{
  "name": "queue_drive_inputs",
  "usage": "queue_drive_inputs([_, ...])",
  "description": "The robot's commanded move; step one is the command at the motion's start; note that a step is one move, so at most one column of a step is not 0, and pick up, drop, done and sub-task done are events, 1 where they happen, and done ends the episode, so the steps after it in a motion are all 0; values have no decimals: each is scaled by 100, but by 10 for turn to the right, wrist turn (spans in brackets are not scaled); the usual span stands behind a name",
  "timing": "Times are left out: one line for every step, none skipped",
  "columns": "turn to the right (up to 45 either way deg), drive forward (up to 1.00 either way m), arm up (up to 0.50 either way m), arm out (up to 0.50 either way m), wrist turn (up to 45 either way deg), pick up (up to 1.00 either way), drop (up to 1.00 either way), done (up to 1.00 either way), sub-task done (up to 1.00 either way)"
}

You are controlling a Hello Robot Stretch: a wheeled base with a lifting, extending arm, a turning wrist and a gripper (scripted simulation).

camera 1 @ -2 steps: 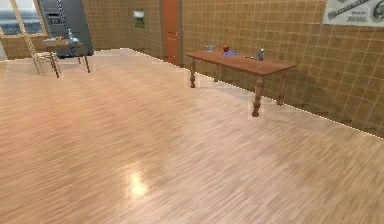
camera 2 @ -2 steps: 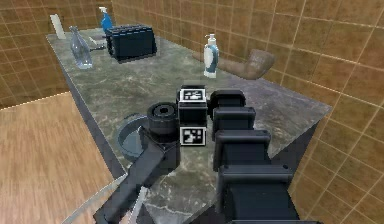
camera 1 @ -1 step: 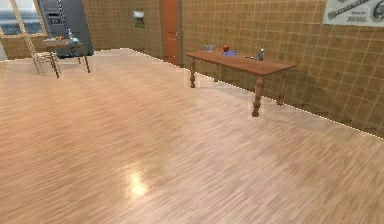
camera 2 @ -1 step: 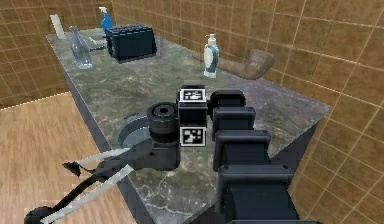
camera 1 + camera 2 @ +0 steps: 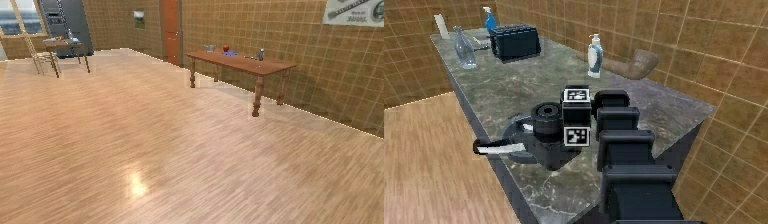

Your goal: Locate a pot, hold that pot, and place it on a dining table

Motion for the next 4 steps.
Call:
queue_drive_inputs([0,0,0,0,240,0,0,0,0])
queue_drive_inputs([0,0,-4,0,0,0,0,0,0])
queue_drive_inputs([0,0,0,0,0,100,0,0,0])
queue_drive_inputs([0,0,4,0,0,0,0,0,0])
